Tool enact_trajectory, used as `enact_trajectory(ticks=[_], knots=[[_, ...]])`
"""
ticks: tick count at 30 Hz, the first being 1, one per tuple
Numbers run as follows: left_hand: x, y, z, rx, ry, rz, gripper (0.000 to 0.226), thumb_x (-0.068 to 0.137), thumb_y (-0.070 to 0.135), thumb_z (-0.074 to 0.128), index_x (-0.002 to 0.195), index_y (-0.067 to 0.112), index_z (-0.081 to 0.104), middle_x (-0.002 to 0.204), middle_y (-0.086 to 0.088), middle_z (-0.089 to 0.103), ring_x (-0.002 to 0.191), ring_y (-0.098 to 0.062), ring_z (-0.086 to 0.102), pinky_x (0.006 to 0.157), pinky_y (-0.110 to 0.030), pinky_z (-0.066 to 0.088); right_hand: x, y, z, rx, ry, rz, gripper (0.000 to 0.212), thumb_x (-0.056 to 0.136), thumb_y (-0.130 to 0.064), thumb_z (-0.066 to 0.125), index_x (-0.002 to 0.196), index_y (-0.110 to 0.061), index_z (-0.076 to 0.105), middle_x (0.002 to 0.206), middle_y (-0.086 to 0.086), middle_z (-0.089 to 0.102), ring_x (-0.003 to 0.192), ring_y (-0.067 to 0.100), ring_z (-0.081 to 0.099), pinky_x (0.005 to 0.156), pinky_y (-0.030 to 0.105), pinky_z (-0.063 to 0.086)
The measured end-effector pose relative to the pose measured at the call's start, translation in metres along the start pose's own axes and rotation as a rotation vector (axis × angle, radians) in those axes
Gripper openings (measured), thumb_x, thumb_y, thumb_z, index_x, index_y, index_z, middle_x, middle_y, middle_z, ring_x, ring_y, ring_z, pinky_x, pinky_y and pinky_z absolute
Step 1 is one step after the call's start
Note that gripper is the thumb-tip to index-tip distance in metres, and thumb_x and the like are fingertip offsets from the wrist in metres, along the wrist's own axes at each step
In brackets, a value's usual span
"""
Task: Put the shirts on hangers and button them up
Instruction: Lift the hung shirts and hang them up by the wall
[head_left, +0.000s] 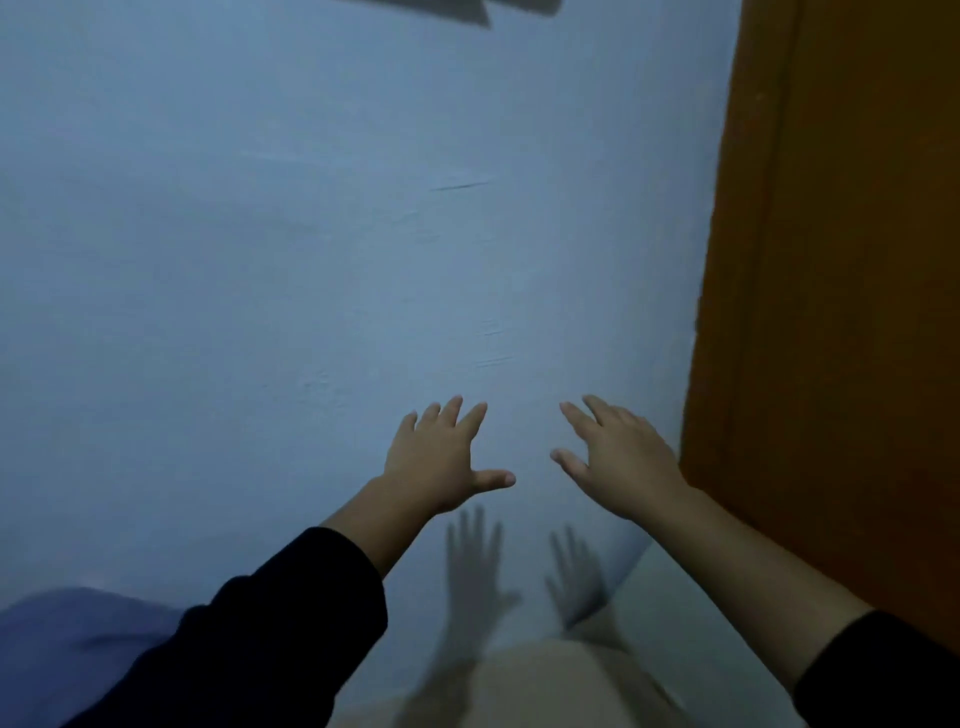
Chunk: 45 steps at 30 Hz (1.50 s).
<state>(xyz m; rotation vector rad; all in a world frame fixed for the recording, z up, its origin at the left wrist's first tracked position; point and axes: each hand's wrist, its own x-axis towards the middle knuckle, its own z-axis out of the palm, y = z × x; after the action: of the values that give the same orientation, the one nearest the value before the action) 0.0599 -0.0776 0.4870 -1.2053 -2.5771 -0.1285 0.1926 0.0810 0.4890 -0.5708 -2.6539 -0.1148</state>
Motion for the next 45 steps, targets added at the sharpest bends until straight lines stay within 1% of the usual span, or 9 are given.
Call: enact_trajectory(ticks=[13,19,25,30,33,36,39,42,45], knots=[[-0.193,-0.187,-0.010,0.153,-0.080,-0.621,0.097,0.078,0.078,0.042,0.153,0.028,0.006,0.161,-0.003,0.009,0.146,-0.023,0.015,0.117,-0.044,0.013,0.021,-0.243,0.054,0.293,-0.085,-0.550,0.065,0.095,-0.055,0.037,0.150,-0.026,0.018,0.157,0.005,0.020,0.140,0.023,0.026,0.112,0.036,0.024],[-0.295,-0.257,-0.013,0.158,-0.134,-0.817,0.100,0.076,0.081,0.041,0.153,0.026,0.007,0.160,-0.004,0.013,0.145,-0.023,0.019,0.117,-0.045,0.015,-0.002,-0.354,0.071,0.366,-0.140,-0.750,0.065,0.095,-0.052,0.038,0.150,-0.025,0.018,0.156,0.005,0.020,0.139,0.023,0.027,0.111,0.036,0.023],[-0.375,-0.315,-0.003,0.161,-0.169,-0.966,0.099,0.077,0.079,0.042,0.153,0.026,0.010,0.159,-0.004,0.017,0.143,-0.022,0.023,0.114,-0.043,0.021,-0.029,-0.444,0.093,0.407,-0.213,-0.841,0.064,0.094,-0.050,0.041,0.149,-0.025,0.021,0.156,0.004,0.022,0.139,0.020,0.026,0.112,0.033,0.021],[-0.406,-0.347,0.033,0.047,-0.241,-1.049,0.088,0.085,0.074,0.036,0.153,0.026,0.008,0.159,-0.001,0.017,0.141,-0.022,0.029,0.112,-0.043,0.024,-0.043,-0.495,0.125,0.426,-0.291,-0.875,0.063,0.094,-0.049,0.043,0.148,-0.022,0.026,0.154,0.006,0.027,0.139,0.022,0.026,0.115,0.034,0.021],[-0.413,-0.363,0.061,-0.069,-0.267,-1.111,0.072,0.095,0.061,0.029,0.153,0.024,0.008,0.159,-0.001,0.017,0.138,-0.023,0.034,0.107,-0.042,0.031,-0.046,-0.520,0.145,0.390,-0.332,-0.920,0.062,0.094,-0.050,0.042,0.148,-0.022,0.028,0.153,0.007,0.028,0.139,0.022,0.025,0.115,0.036,0.021],[-0.413,-0.377,0.084,-0.171,-0.262,-1.169,0.068,0.097,0.057,0.028,0.153,0.024,0.008,0.158,-0.003,0.019,0.137,-0.024,0.035,0.103,-0.041,0.037,-0.044,-0.544,0.164,0.370,-0.328,-0.998,0.062,0.094,-0.051,0.042,0.147,-0.022,0.029,0.151,0.006,0.030,0.138,0.022,0.026,0.114,0.036,0.022],[-0.411,-0.391,0.105,-0.253,-0.243,-1.230,0.069,0.097,0.057,0.030,0.153,0.023,0.008,0.156,-0.005,0.023,0.136,-0.026,0.036,0.102,-0.041,0.038,-0.039,-0.571,0.183,0.408,-0.358,-1.076,0.059,0.093,-0.049,0.045,0.145,-0.022,0.034,0.150,0.007,0.033,0.139,0.023,0.026,0.115,0.036,0.020],[-0.409,-0.404,0.125,-0.358,-0.238,-1.317,0.068,0.098,0.053,0.031,0.153,0.019,0.008,0.155,-0.009,0.026,0.137,-0.027,0.035,0.106,-0.041,0.035,-0.032,-0.596,0.201,0.411,-0.365,-1.160,0.057,0.095,-0.047,0.043,0.146,-0.024,0.032,0.153,0.005,0.030,0.142,0.022,0.020,0.117,0.037,0.012],[-0.405,-0.411,0.141,-0.454,-0.221,-1.403,0.064,0.101,0.044,0.032,0.152,0.012,0.010,0.152,-0.015,0.032,0.135,-0.028,0.037,0.104,-0.036,0.033,-0.025,-0.616,0.216,0.421,-0.364,-1.205,0.055,0.097,-0.048,0.038,0.146,-0.026,0.030,0.154,0.001,0.028,0.143,0.020,0.016,0.117,0.038,0.010]])
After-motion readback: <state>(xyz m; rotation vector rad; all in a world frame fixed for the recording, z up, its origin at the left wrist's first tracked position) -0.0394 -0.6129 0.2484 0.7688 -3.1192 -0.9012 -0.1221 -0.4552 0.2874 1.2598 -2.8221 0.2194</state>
